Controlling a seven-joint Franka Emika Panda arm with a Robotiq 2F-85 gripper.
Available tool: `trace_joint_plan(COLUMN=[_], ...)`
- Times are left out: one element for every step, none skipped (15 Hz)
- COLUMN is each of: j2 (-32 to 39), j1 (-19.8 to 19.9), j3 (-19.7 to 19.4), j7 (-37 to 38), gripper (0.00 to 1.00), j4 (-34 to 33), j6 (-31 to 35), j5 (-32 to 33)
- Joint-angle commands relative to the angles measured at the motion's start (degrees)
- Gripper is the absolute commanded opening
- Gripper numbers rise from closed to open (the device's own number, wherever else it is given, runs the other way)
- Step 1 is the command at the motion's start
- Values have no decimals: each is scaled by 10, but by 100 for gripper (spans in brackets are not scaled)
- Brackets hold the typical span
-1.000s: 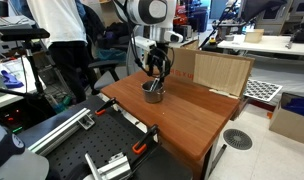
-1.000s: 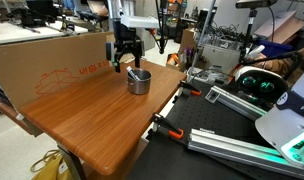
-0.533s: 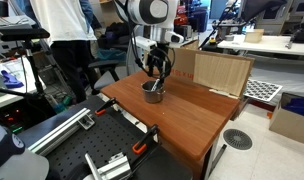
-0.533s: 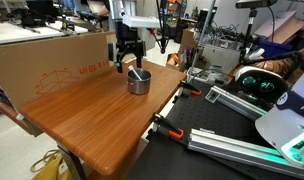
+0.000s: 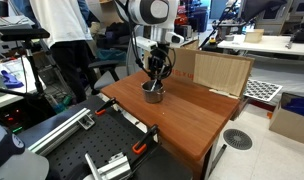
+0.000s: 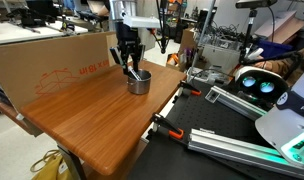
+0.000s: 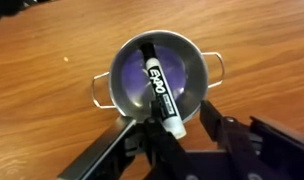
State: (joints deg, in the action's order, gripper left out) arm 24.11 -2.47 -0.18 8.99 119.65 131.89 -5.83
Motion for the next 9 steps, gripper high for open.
trace_joint_plan(j2=[2, 2, 1, 1, 1, 0, 0, -1, -2], j1=[7, 8, 9, 11, 12, 14, 15, 15, 15], j3=[4, 4, 4, 4, 4, 4, 4, 4, 4], j7=[-15, -17, -18, -22, -25, -27, -28, -29, -28], gripper=[18, 12, 3, 4, 5, 6, 6, 5, 6], j4=[-13, -14, -14, -15, -15, -14, -14, -14, -14], j6=[-18, -19, -18, -17, -18, -17, -17, -17, -17], j5=[-5, -5, -6, -6, -7, -8, -7, -7, -7])
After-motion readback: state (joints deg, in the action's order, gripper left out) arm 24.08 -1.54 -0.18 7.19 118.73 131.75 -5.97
